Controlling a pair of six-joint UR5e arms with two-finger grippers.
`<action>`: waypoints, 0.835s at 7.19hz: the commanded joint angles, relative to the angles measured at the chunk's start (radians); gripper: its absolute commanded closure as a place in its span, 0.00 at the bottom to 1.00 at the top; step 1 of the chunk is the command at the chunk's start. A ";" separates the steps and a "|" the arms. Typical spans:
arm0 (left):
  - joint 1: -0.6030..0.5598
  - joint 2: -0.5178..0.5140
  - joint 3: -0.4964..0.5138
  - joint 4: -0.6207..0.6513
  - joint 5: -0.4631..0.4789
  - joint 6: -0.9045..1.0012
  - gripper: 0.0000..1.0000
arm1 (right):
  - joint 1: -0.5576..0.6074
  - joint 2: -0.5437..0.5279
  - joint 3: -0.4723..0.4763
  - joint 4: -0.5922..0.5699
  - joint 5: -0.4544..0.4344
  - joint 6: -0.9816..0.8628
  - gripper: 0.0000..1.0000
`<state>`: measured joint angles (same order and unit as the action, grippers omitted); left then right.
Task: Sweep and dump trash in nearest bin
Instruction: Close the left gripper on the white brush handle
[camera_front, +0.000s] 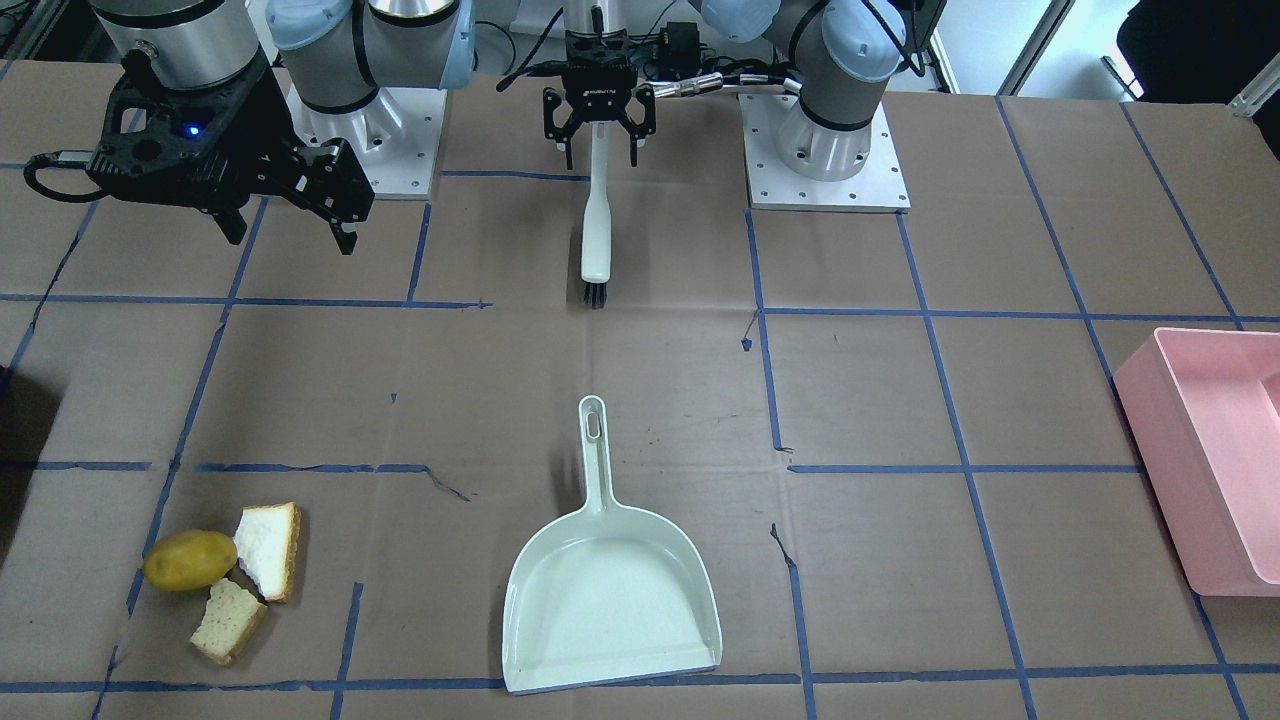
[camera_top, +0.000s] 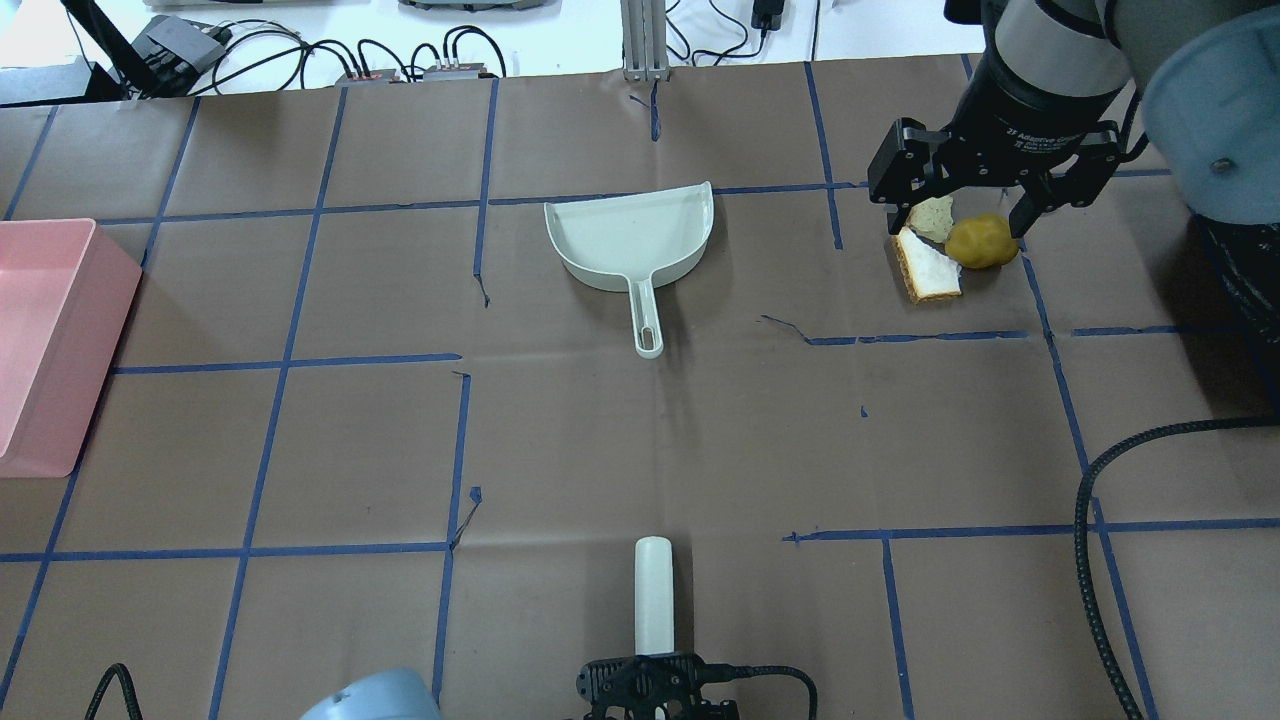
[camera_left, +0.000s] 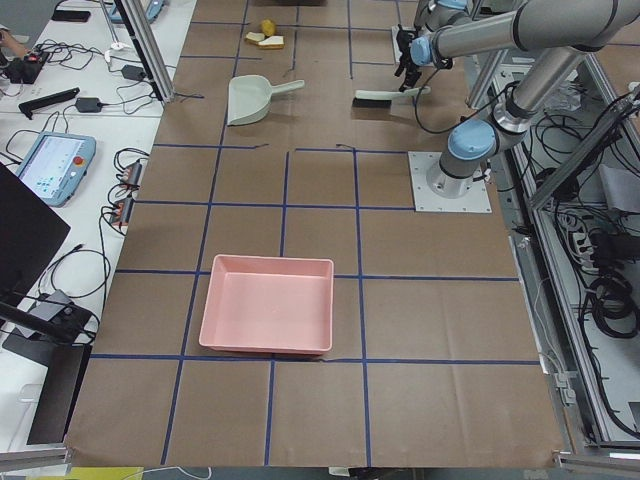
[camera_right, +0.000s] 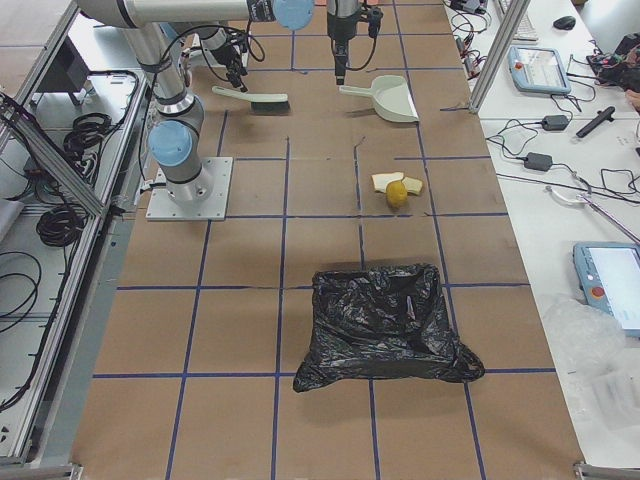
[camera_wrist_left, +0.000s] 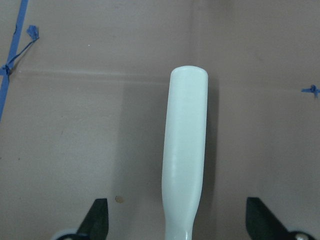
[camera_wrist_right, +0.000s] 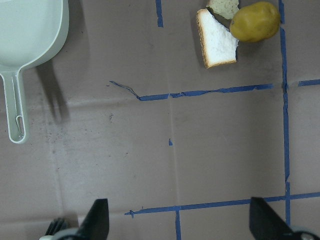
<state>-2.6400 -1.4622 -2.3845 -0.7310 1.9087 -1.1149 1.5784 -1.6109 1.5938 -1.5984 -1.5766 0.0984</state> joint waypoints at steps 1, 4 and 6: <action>-0.035 -0.012 -0.024 0.033 -0.002 -0.020 0.09 | 0.000 -0.001 0.000 0.000 0.001 0.001 0.00; -0.075 -0.069 -0.028 0.102 -0.010 -0.026 0.14 | 0.000 -0.001 0.000 0.000 0.003 0.003 0.00; -0.075 -0.072 -0.050 0.102 -0.016 -0.028 0.18 | 0.000 -0.001 0.000 0.000 0.001 0.003 0.00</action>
<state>-2.7132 -1.5310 -2.4198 -0.6332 1.8960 -1.1415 1.5784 -1.6122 1.5938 -1.5984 -1.5744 0.1010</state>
